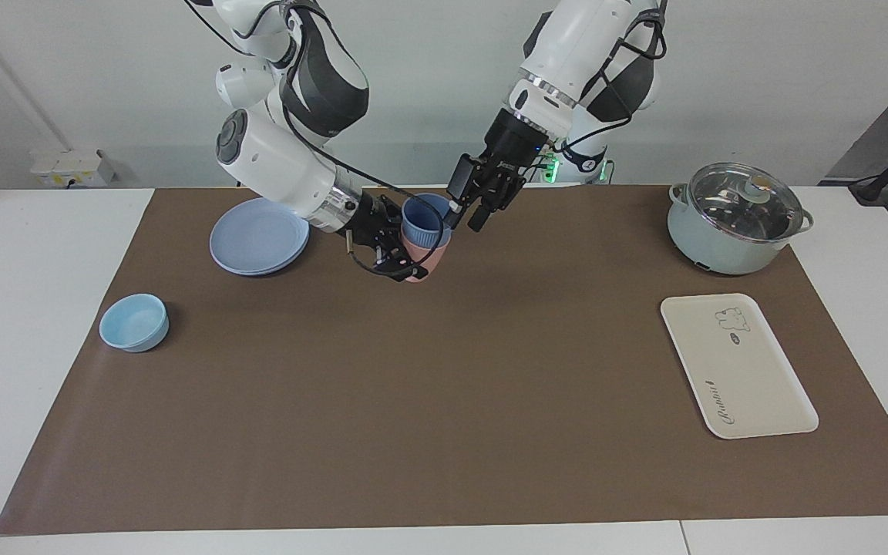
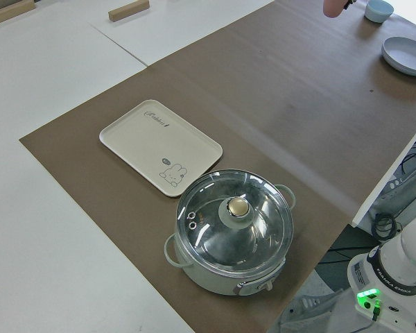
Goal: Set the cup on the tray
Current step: 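Bring the cups toward the left gripper and grasp the blue cup, then pull the blue cup out with the left gripper while the right holds pink, then lower the blue cup onto the tray while the right gripper lowers pink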
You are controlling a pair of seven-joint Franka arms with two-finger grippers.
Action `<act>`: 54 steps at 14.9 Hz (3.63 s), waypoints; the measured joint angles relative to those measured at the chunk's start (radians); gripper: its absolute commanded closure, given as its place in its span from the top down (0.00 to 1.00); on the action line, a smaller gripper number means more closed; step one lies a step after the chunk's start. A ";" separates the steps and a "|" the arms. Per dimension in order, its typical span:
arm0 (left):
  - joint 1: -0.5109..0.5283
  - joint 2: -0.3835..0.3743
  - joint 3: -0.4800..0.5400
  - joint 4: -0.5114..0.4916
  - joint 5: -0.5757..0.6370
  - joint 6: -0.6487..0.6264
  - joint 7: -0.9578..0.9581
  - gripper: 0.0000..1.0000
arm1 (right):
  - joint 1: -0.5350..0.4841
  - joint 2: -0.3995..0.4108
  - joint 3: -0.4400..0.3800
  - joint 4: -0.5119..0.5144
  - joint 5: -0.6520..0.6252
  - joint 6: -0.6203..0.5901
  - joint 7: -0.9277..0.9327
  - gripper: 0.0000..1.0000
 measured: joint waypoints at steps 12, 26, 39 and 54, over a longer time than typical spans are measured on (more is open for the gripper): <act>-0.049 -0.011 0.014 -0.016 0.001 -0.079 0.022 0.00 | -0.001 -0.002 -0.011 -0.004 0.000 0.015 0.000 0.00; -0.033 -0.055 0.045 0.134 0.001 -0.315 0.024 0.00 | 0.011 -0.005 -0.009 -0.013 0.000 0.045 0.000 0.00; 0.370 -0.135 0.056 -0.035 0.059 -0.425 0.561 0.00 | -0.282 0.012 -0.014 -0.166 0.026 0.059 -0.256 0.00; 0.834 0.219 0.058 -0.088 0.070 -0.176 1.346 0.00 | -0.653 0.237 -0.013 -0.156 0.152 -0.140 -0.668 0.00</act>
